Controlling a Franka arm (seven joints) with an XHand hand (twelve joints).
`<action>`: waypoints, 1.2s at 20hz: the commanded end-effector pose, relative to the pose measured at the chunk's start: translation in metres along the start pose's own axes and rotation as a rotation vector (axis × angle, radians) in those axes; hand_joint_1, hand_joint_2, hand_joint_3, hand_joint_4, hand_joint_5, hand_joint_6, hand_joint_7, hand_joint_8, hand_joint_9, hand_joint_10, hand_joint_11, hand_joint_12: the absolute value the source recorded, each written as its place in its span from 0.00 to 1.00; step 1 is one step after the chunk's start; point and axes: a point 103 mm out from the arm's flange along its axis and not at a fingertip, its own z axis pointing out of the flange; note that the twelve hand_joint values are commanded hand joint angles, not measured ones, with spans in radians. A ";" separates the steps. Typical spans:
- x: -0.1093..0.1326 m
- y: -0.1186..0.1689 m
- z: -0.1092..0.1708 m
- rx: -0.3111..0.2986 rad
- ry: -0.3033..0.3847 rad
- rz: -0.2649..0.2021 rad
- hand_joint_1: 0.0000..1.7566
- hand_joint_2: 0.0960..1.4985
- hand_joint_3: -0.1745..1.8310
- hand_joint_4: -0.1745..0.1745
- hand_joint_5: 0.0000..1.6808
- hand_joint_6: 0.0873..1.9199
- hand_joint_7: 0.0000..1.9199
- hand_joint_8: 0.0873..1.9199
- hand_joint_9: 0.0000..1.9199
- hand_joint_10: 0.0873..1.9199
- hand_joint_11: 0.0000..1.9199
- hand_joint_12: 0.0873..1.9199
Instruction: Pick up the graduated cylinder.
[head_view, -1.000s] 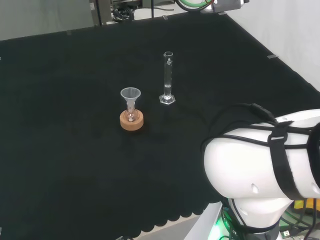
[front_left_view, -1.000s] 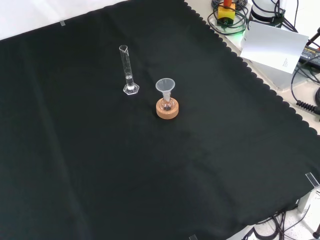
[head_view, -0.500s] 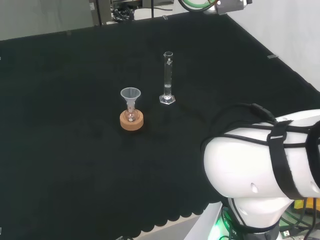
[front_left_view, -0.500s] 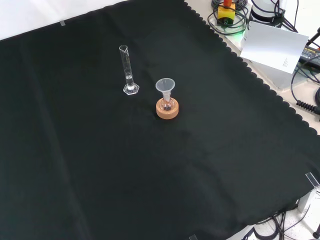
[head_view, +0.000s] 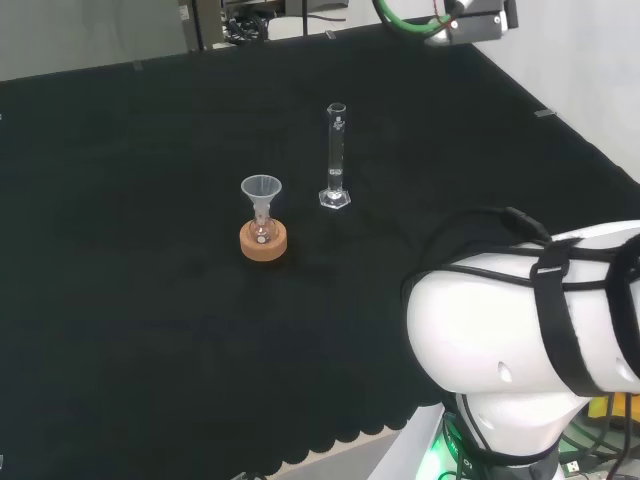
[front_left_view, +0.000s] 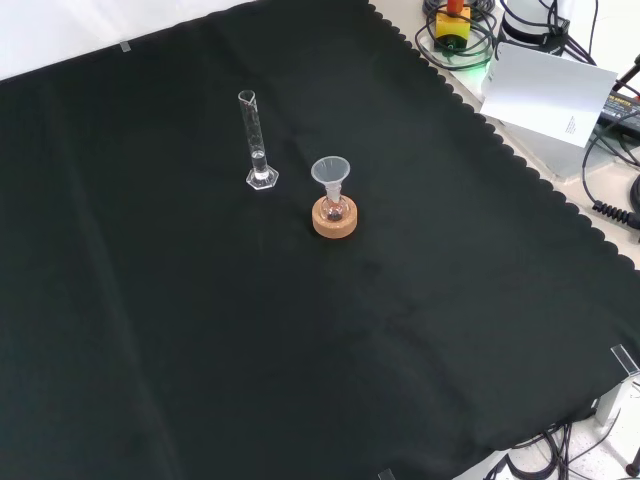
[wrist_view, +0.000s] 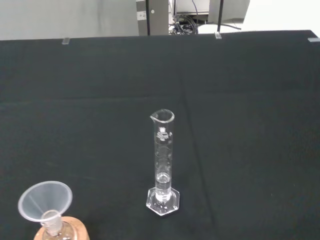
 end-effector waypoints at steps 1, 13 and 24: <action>-0.035 0.025 0.039 0.004 0.064 -0.011 0.06 0.83 0.21 0.40 0.22 0.00 0.05 0.26 0.14 0.32 0.07 0.70; -0.047 0.098 0.113 0.008 0.165 -0.056 0.23 0.74 0.19 0.35 0.24 0.00 0.14 0.30 0.24 0.32 0.14 0.69; -0.041 0.113 0.175 0.050 0.251 -0.077 0.37 0.64 0.18 0.32 0.26 0.00 0.15 0.32 0.26 0.31 0.15 0.69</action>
